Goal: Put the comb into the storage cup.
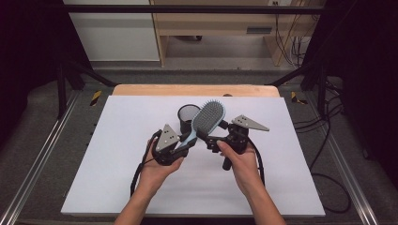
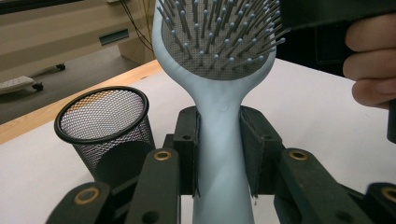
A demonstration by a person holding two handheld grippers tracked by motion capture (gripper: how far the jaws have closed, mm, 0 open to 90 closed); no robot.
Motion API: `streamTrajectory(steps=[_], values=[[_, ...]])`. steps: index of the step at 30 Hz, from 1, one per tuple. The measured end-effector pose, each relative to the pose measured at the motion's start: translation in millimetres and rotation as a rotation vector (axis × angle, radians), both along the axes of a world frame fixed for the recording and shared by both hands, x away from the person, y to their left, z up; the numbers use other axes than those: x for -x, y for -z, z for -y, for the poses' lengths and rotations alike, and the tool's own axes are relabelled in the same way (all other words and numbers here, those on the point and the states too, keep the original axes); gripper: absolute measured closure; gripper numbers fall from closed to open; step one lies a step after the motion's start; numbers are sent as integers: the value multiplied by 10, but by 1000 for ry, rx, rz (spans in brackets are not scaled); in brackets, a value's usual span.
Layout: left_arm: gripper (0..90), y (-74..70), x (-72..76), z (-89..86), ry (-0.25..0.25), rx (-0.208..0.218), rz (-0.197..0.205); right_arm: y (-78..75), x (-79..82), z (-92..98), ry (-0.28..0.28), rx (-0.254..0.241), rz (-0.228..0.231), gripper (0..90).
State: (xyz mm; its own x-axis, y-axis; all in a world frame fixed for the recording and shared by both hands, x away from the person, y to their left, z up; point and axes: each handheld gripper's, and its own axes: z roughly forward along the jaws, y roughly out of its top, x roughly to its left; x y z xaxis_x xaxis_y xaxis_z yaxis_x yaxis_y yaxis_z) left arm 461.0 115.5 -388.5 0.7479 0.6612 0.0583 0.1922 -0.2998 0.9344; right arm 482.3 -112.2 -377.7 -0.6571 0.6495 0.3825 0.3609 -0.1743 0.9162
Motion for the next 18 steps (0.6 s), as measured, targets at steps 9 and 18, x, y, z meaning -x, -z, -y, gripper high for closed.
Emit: streamTrajectory(steps=[9,18], values=[[694,37,28,20,0,11,10,-14,-41,-5,2,-33,-12,56],[694,73,43,31,1,3,22,0,-84,-1,13,-64,-30,104]])
